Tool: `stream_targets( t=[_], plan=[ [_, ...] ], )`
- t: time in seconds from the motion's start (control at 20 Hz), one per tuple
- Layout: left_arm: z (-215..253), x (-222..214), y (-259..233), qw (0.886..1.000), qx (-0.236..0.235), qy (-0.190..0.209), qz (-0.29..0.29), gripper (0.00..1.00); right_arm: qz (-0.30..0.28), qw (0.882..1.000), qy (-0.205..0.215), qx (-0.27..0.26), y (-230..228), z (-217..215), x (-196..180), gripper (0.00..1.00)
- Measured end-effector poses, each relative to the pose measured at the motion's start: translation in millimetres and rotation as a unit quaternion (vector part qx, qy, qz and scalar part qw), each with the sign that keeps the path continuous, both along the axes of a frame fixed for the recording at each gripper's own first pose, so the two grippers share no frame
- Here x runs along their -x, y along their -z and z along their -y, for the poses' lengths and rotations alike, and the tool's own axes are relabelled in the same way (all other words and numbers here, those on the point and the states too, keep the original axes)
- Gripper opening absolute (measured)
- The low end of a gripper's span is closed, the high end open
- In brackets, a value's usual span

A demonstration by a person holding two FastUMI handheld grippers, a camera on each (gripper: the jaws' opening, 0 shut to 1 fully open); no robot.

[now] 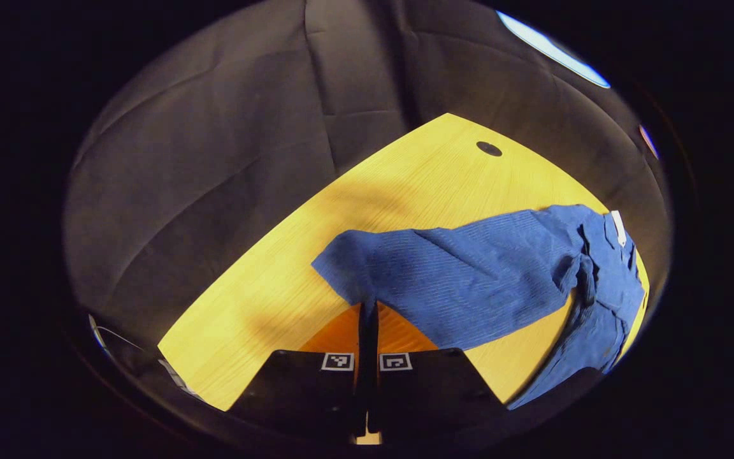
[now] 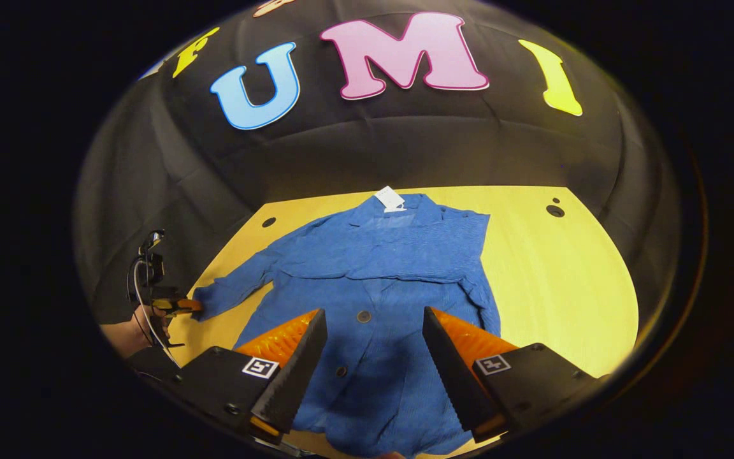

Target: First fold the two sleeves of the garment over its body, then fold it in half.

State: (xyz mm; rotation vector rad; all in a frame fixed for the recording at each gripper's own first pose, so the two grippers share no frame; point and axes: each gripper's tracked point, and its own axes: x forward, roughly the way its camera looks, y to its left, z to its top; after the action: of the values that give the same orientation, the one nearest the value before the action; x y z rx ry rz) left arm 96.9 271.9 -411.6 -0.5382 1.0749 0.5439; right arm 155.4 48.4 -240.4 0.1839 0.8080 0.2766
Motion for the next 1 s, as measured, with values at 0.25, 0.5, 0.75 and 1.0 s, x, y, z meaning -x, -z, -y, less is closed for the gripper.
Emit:
stream_targets(
  t=[0.25,0.5,0.75,1.0],
  plan=[
    [27.0,-81.0,-77.3,0.993,0.004,0.01,0.115,0.0,-0.004,1.0,0.022,0.005,3.8,30.9,-5.6,0.96],
    [172.2,-195.5,-163.6,0.962,0.033,0.145,0.229,0.0,-0.018,0.999,0.024,0.011,9.8,62.6,-8.1,0.96],
    [350.8,-258.2,-162.4,0.922,0.097,0.274,0.255,0.0,-0.015,0.998,0.051,0.021,4.3,115.7,-10.0,0.96],
    [434.9,-260.8,-145.2,0.888,0.166,0.372,0.213,0.42,-0.02,0.994,0.103,0.025,4.2,165.1,8.5,0.96]
  ],
)
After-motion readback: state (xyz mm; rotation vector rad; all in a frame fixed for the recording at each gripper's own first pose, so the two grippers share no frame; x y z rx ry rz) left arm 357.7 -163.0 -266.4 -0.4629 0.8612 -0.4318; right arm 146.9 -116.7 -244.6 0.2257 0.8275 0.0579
